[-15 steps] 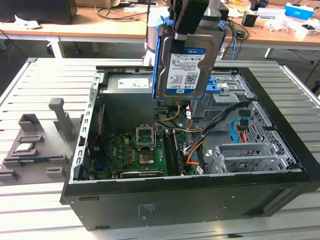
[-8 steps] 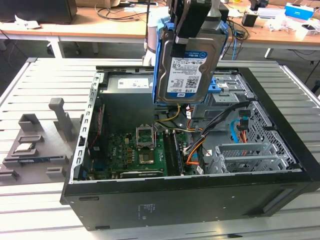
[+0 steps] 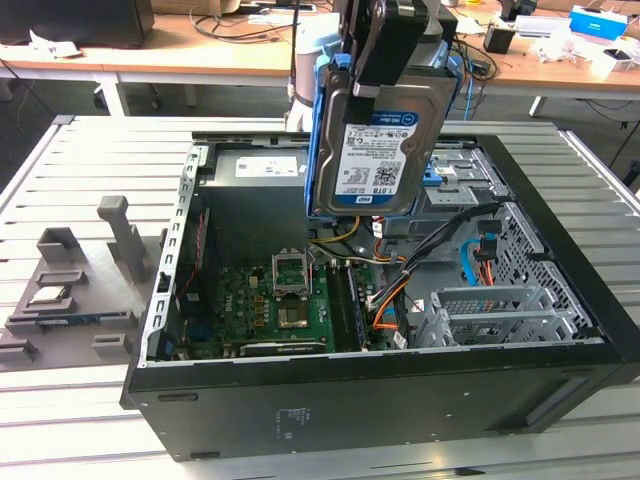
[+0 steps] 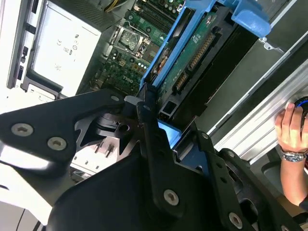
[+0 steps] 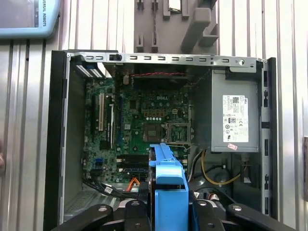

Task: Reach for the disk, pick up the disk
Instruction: 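Pick up the disk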

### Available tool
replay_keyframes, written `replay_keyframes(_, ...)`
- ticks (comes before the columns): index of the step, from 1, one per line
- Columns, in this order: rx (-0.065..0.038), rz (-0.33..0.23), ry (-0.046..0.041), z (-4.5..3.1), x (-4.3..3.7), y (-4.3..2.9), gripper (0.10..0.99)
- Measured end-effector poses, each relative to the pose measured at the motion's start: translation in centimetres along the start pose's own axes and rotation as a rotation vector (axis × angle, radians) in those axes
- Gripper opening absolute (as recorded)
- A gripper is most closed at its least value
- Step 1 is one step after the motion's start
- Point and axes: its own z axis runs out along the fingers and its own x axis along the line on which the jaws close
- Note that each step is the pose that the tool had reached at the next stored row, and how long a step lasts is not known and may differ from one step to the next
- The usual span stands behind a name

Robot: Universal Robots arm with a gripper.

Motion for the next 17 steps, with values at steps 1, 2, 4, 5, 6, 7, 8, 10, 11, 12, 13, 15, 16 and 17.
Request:
replay_keyframes(1,0.0,0.0,0.0001,0.0,0.13,0.0,0.365)
replay_keyframes(2,0.0,0.0,0.0001,0.02,0.35,0.01,0.365)
replay_keyframes(4,0.0,0.0,0.0001,0.03,0.63,0.01,0.365)
replay_keyframes(5,0.0,0.0,0.0001,0.05,0.8,0.01,0.365)
replay_keyframes(6,0.0,0.0,0.0002,0.05,0.92,0.02,0.365)
replay_keyframes(7,0.0,0.0,0.0003,0.06,1.13,0.02,0.365)
replay_keyframes(8,0.0,0.0,0.0004,0.07,1.3,0.02,0.365)
replay_keyframes(10,0.0,0.0,0.0005,0.08,1.57,0.03,0.365)
replay_keyframes(11,0.0,0.0,0.0006,0.09,1.67,0.03,0.365)
replay_keyframes(12,0.0,0.0,0.0007,0.09,1.82,0.03,0.365)
replay_keyframes(13,0.0,0.0,0.0007,0.1,1.94,0.03,0.365)
replay_keyframes(15,0.0,0.0,0.0009,0.12,2.33,0.04,0.365)
replay_keyframes(16,0.0,0.0,0.0009,0.13,2.46,0.04,0.365)
replay_keyframes(17,0.0,0.0,0.0011,0.13,2.62,0.04,0.365)
